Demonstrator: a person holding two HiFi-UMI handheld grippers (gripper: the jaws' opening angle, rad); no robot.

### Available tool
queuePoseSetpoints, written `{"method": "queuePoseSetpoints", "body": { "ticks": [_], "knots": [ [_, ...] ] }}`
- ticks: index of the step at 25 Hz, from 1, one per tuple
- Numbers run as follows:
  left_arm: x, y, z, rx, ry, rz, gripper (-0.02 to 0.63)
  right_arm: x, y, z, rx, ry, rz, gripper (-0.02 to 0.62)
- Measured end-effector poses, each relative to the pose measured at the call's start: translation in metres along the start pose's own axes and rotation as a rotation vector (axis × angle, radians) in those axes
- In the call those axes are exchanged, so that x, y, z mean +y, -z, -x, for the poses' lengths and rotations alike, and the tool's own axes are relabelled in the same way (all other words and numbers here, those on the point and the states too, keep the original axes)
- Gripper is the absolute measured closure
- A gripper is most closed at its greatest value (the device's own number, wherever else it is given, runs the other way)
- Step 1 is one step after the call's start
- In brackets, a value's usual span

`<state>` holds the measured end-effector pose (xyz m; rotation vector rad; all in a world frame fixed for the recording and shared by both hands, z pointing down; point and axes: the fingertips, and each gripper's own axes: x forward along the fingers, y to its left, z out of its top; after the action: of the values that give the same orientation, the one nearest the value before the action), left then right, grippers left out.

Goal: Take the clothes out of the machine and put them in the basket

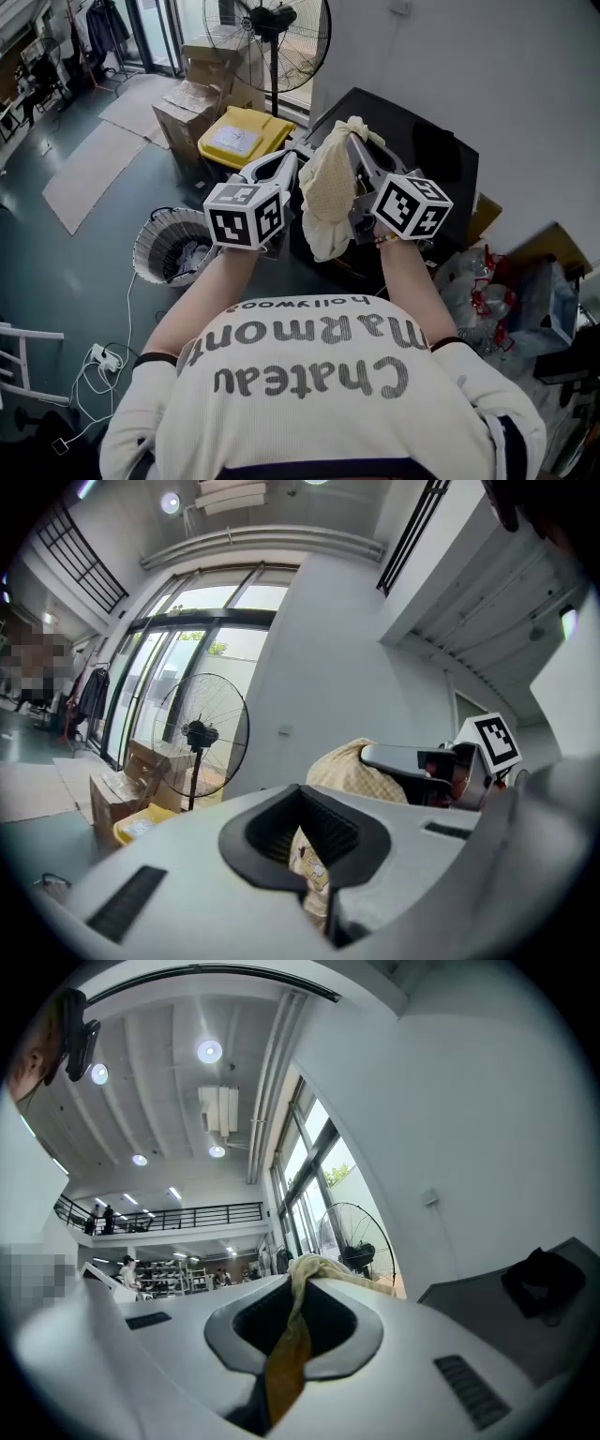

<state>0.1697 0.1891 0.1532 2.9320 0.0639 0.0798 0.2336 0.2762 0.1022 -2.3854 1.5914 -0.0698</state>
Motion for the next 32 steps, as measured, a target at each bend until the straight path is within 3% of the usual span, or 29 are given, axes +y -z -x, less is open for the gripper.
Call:
{"method": "queuePoseSetpoints", "body": {
  "ticks": [9,17,25,32],
  "knots": [
    [0.064,0.001,0.070,-0.034,-0.196,0.034,0.598,0.075,0.043,-0.050,0.089,-0.185,-0.034,0.545],
    [0.150,0.014,0.134,-0.053,-0.349,0.070,0.598,0.152,0.092,-0.115,0.152,-0.349,-0.163,0.545],
    [0.254,-0.003,0.176,-0.084,-0.418,0.079,0.598,0.226,0.136,-0.205,0.216,-0.425,-0.157,0.545],
    [0.336,-0.017,0.238,-0.085,-0.446,0.076,0.598,0.304,0.165,-0.262,0.201,-0.465,-0.186,0.545]
  ]
}}
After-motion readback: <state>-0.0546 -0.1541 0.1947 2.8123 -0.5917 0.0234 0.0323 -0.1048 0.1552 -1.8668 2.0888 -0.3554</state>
